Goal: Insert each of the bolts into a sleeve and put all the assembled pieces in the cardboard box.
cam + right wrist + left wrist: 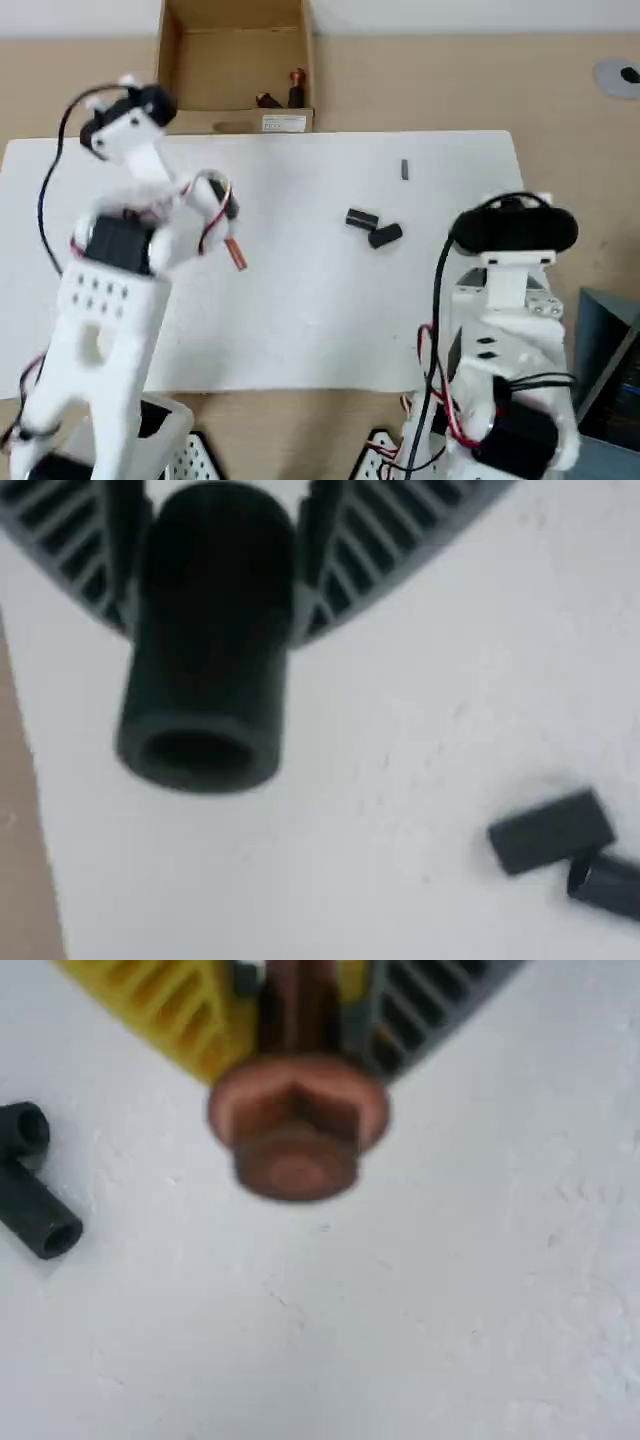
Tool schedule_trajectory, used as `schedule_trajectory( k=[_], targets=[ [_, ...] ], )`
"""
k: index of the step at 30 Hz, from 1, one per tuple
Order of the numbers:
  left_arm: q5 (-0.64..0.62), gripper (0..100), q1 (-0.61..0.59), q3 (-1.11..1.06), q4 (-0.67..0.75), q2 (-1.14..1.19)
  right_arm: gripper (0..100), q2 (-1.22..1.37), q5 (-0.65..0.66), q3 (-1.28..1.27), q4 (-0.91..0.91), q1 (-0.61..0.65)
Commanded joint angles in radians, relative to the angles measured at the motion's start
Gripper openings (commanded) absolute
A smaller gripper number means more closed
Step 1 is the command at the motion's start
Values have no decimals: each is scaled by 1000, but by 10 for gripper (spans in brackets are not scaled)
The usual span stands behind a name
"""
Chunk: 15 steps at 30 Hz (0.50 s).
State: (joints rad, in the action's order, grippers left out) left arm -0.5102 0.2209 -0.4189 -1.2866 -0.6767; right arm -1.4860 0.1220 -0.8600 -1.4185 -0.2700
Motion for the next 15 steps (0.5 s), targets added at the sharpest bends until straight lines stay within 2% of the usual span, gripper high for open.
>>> schedule_trajectory(
  k=[1, 7, 15],
  targets=[
    [31, 1, 8, -258, 170, -232, 9, -85, 2, -124, 101, 48],
    [28, 1, 8, -548, 351, -501, 9, -251, -28, -311, 233, 168],
    [37, 1, 12, -784, 548, -711, 9, -407, -72, -490, 334, 417]
  ],
)
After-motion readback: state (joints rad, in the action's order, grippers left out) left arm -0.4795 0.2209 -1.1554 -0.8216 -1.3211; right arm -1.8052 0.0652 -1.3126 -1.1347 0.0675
